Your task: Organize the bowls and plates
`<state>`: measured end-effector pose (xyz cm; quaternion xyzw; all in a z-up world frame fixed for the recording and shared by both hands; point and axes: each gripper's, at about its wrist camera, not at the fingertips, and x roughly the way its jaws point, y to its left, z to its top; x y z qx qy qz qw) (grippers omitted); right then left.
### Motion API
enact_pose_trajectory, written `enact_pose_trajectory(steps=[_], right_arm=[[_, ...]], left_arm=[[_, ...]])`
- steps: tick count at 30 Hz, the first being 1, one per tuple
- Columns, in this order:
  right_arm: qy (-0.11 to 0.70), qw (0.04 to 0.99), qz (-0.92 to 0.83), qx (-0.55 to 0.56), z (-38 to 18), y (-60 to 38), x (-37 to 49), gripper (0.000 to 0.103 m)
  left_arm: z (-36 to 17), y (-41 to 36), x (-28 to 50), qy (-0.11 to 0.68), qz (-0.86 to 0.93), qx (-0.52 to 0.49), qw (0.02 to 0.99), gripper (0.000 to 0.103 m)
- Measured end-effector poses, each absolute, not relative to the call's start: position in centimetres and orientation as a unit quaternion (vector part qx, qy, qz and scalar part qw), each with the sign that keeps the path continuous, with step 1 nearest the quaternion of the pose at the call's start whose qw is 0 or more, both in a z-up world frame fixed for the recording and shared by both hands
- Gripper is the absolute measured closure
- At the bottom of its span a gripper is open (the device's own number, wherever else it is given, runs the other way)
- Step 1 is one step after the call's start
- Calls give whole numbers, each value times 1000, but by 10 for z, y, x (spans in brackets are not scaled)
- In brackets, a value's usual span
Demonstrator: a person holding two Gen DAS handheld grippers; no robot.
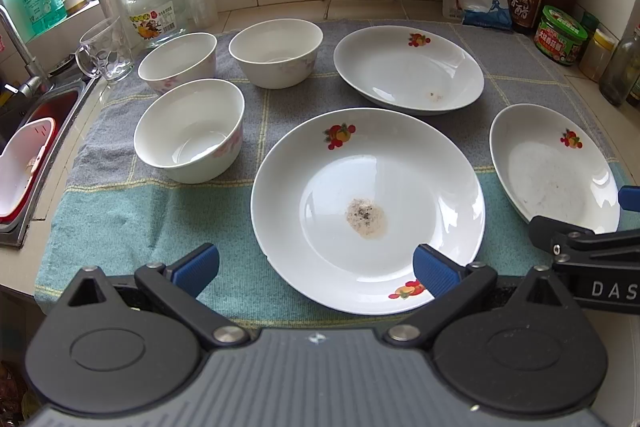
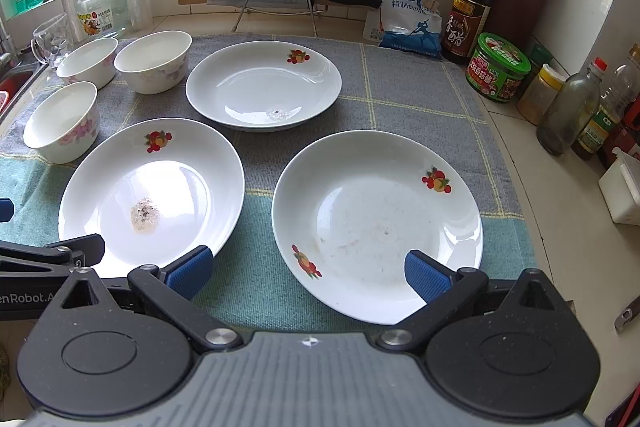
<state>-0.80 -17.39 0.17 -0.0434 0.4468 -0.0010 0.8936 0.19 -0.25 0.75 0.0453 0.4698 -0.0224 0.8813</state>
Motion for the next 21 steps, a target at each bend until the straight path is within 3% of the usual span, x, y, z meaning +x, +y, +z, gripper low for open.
enact_pose_trajectory(steps=[21], right_arm=[[443, 895, 0, -47, 5, -174, -6, 0]], left_arm=[[11, -4, 7, 468, -23, 46, 882, 1]])
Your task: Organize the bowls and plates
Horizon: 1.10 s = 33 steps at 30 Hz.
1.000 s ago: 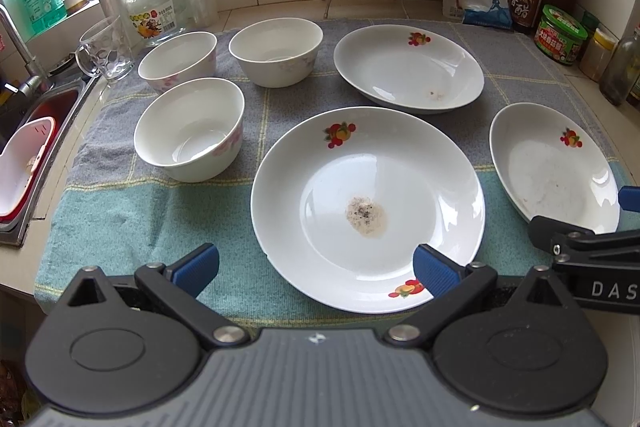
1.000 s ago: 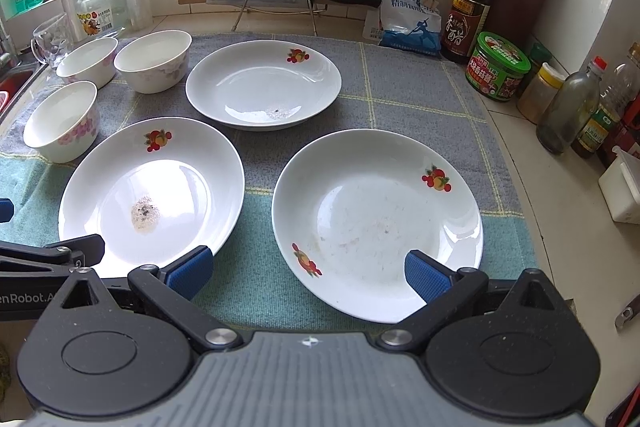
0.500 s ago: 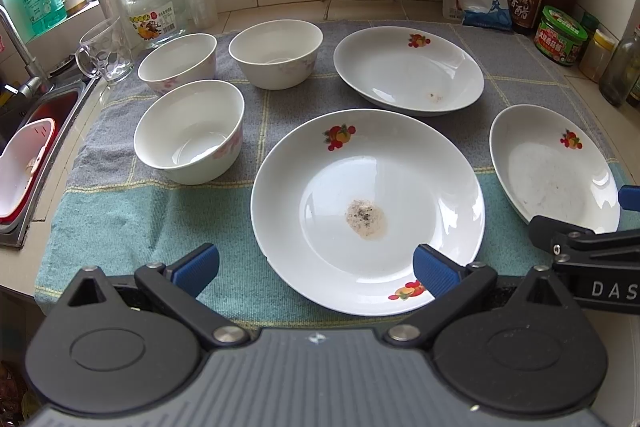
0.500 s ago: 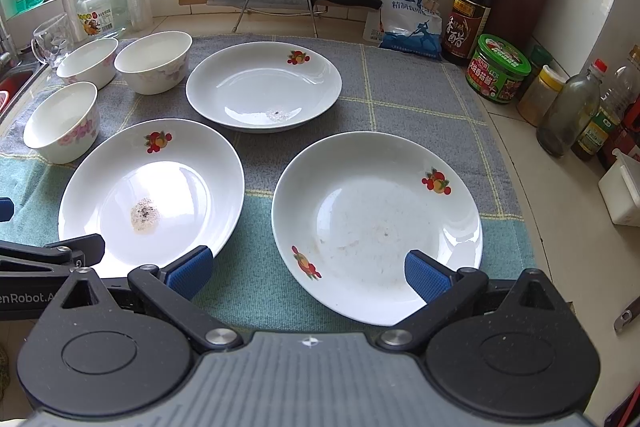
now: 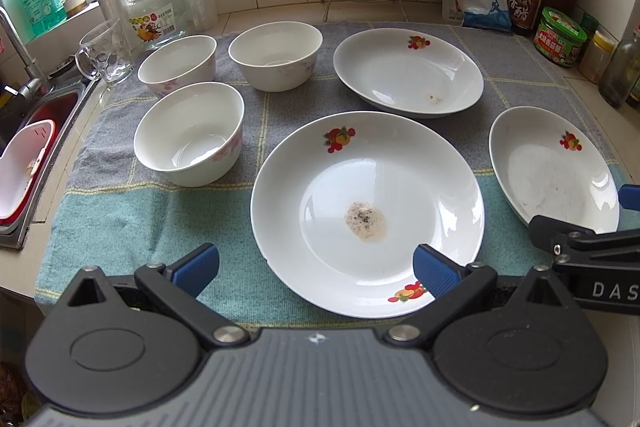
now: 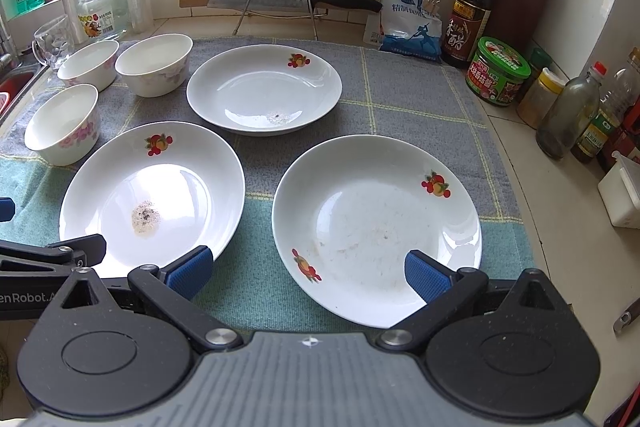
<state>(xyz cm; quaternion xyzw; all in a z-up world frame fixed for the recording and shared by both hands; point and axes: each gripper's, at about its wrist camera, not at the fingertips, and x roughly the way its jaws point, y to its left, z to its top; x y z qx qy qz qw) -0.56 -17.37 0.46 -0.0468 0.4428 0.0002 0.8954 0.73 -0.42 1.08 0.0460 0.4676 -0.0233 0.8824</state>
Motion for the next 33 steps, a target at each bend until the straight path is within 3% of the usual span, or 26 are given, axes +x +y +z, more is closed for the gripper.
enact_pose_trajectory(steps=[33], right_arm=[[415, 909, -7, -47, 8, -168, -8, 0]], left_arm=[[8, 8, 16, 455, -67, 41, 887, 1]])
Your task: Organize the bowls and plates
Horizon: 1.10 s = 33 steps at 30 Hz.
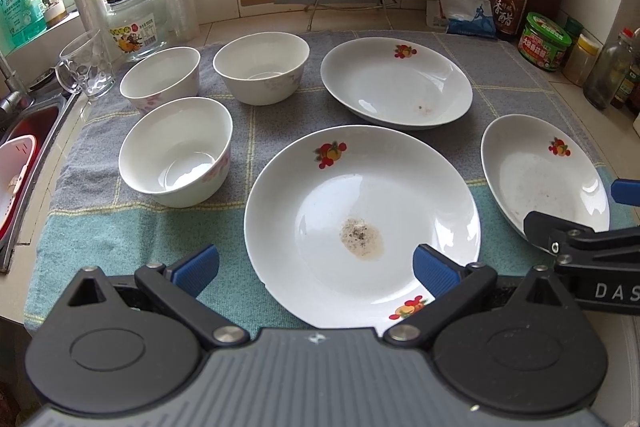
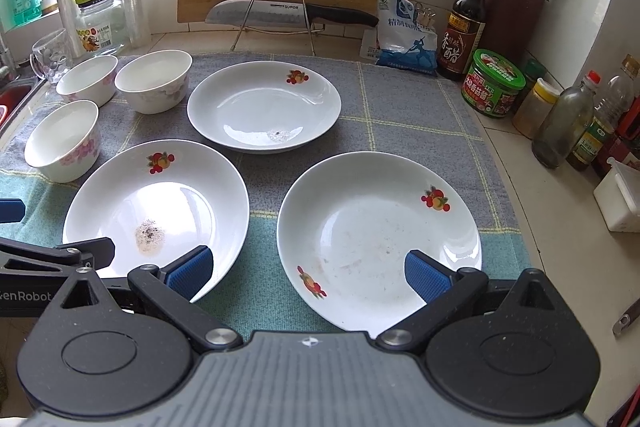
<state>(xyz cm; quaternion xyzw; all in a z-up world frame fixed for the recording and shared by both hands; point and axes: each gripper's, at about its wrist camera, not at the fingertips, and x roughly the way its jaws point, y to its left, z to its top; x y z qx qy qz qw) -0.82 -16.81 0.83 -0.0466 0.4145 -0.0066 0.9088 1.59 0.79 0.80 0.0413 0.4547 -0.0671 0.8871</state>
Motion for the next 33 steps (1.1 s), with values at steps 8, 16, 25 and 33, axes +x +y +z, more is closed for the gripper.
enact_pose_trajectory(steps=[8, 16, 25, 33], right_arm=[[396, 916, -40, -48, 4, -187, -10, 0], [402, 911, -81, -51, -8, -202, -19, 0], [426, 900, -90, -16, -40, -215, -33, 0], [430, 901, -54, -16, -70, -230, -22, 0]], left_arm=[[19, 14, 29, 431, -106, 47, 895, 1], [13, 23, 51, 432, -151, 39, 888, 1], [17, 14, 68, 391, -213, 56, 893, 1], [21, 2, 83, 387, -245, 39, 888, 1]])
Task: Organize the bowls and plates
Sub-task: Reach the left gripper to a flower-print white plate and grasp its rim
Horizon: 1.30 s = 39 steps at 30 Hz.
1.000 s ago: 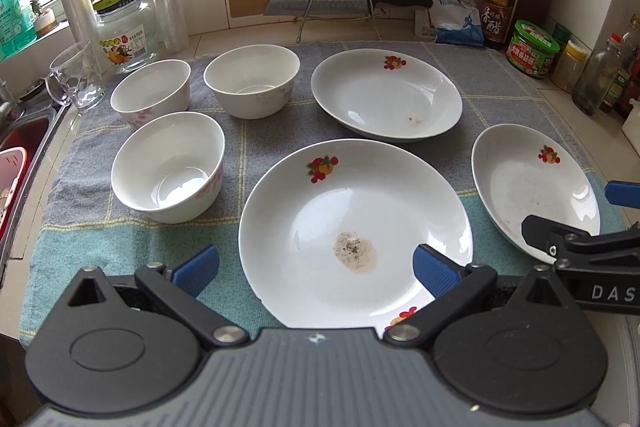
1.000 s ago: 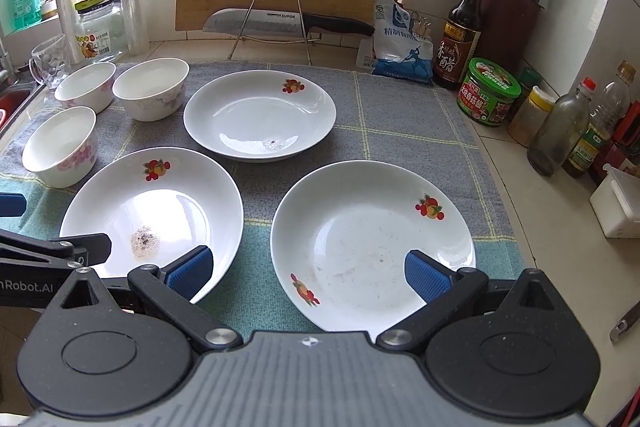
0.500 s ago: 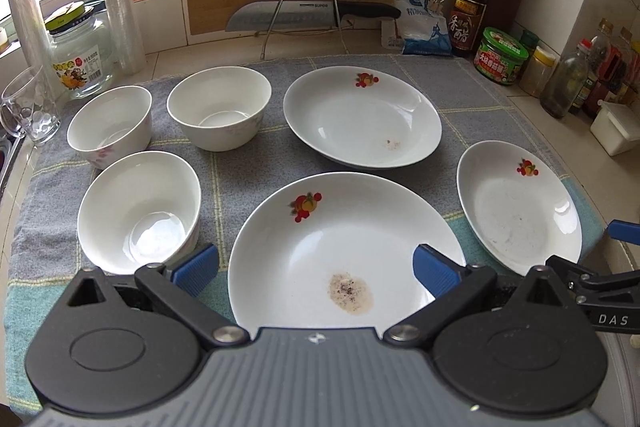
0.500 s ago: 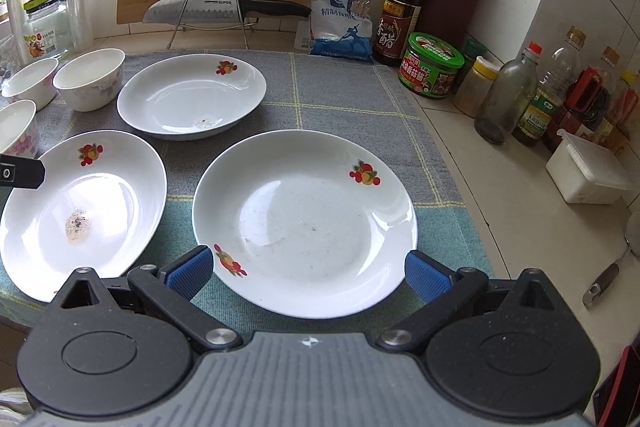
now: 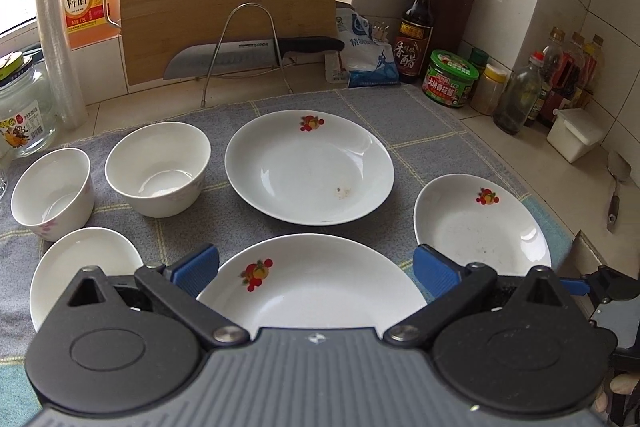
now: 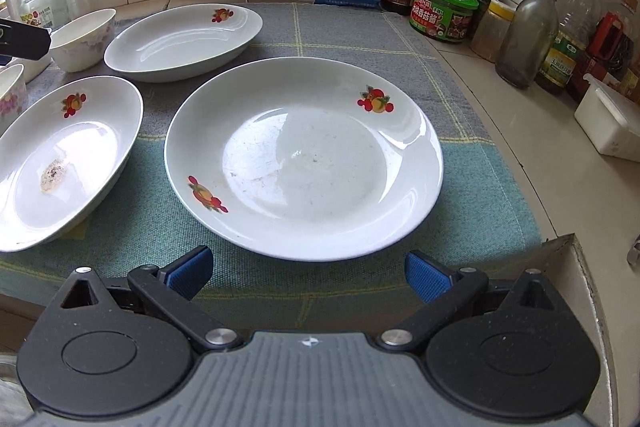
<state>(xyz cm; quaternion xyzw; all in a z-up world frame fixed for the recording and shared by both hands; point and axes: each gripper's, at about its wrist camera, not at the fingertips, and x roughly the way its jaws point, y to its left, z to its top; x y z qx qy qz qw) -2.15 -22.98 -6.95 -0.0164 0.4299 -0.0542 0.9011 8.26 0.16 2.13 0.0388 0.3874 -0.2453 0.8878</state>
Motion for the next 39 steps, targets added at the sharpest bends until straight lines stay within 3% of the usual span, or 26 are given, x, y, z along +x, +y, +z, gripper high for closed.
enact_pose_trajectory(steps=[17, 24, 27, 31, 39], right_arm=[[382, 922, 49, -34, -84, -259, -16, 0], [361, 929, 71, -40, -87, -267, -21, 0], [354, 931, 78, -44, -87, -270, -23, 0], [348, 933, 83, -45, -87, -272, -24, 0], [353, 931, 78, -42, -86, -278, -19, 0]], left_arm=[[25, -115, 114, 387, -378, 152, 828, 1], [4, -178, 137, 406, -448, 205, 770, 1], [-12, -200, 149, 422, -457, 236, 747, 5], [-31, -216, 164, 458, -464, 259, 712, 24], [-45, -226, 178, 508, -473, 264, 669, 30]])
